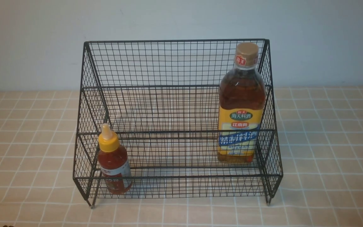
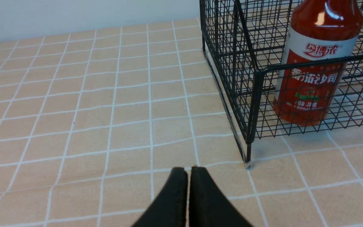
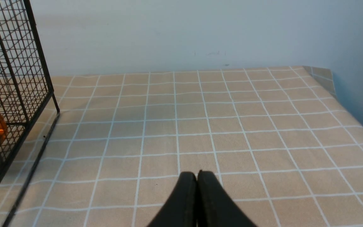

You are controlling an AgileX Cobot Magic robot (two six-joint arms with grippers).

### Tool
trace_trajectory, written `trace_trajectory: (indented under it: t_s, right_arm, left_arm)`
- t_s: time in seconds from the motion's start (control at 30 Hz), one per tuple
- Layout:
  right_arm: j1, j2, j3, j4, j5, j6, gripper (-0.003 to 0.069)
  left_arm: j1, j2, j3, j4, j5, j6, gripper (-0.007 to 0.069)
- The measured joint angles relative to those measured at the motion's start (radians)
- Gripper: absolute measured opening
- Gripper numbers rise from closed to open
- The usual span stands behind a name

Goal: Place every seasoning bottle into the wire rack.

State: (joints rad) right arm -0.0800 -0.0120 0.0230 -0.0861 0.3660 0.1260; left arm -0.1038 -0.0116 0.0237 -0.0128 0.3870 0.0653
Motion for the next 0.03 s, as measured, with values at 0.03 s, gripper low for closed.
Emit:
trace_trajectory:
  t_s: [0.03]
  right_arm:
    - [0.000,0.000,0.000,0.000,0.000,0.000,-0.0014]
  left_arm:
    - [0.000,0.000,0.000,0.000,0.000,0.000,-0.0007]
